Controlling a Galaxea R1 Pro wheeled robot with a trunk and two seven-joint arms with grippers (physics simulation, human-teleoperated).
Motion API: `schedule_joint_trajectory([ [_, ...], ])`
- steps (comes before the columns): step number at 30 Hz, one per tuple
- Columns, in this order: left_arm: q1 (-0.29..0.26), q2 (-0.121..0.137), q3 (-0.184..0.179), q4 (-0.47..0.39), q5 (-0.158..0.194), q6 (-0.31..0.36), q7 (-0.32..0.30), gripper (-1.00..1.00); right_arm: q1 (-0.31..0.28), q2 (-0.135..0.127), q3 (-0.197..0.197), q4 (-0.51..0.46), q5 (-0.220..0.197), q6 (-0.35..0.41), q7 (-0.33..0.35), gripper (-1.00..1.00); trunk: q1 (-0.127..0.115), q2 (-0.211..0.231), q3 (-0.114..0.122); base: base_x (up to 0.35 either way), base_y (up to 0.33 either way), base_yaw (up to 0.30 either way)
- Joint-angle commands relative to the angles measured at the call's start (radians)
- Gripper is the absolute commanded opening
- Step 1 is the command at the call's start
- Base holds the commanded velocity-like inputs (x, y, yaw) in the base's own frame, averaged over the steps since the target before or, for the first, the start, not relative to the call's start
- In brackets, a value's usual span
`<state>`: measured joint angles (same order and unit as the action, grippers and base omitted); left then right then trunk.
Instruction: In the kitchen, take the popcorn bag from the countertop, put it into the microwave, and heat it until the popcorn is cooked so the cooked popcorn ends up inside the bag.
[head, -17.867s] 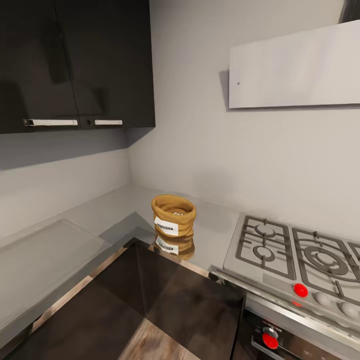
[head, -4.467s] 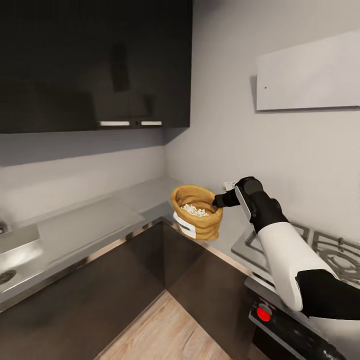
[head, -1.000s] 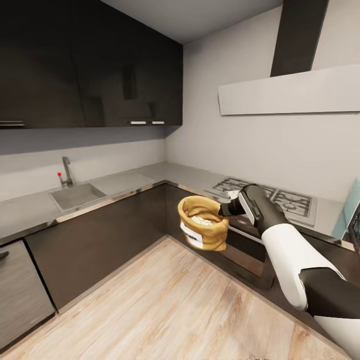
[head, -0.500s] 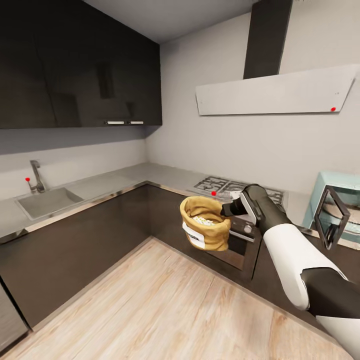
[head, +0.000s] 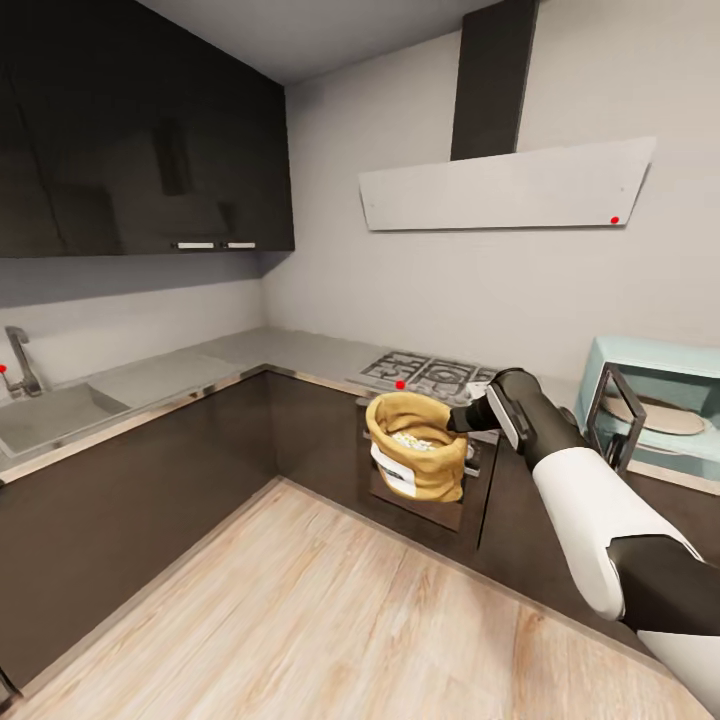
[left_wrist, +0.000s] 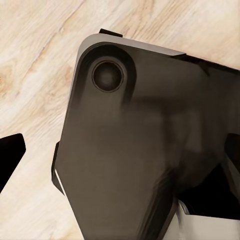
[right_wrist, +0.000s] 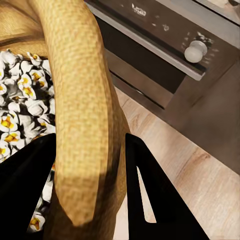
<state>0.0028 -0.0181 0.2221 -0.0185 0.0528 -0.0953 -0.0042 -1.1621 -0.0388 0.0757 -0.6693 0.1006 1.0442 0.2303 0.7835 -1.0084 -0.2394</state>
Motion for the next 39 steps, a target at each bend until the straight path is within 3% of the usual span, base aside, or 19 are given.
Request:
schedule_joint_trajectory([
  [1,0.0,0.0,0.002,-0.001,0.006,-0.001,0.0,1.0,-0.001,-0.001,0.004,-0.001,0.01,0.003,0.009,-1.0,0.0,-0.001,-0.001,0.0,0.0,-0.002],
  [5,0.0,-0.001,0.002,-0.001,0.007,-0.001,0.0,1.0,-0.001,-0.001,0.004,-0.001,0.01,0.003,0.009,-1.0,0.0,-0.001,-0.001,-0.079,0.0,0.0],
  [32,0.0,-0.002,0.001,-0.001,0.009,0.0,0.0,1.0,-0.001,-0.001,0.004,0.029,0.011,0.003,0.007,-1.0,0.0,-0.001,-0.001,-0.329,0.0,0.0],
  [39,0.0,0.0,0.002,-0.001,0.008,0.0,0.0,1.0,-0.001,-0.005,0.004,0.081,0.013,0.003,-0.004,-1.0,0.0,-0.001,-0.001,-0.04,0.0,-0.044],
])
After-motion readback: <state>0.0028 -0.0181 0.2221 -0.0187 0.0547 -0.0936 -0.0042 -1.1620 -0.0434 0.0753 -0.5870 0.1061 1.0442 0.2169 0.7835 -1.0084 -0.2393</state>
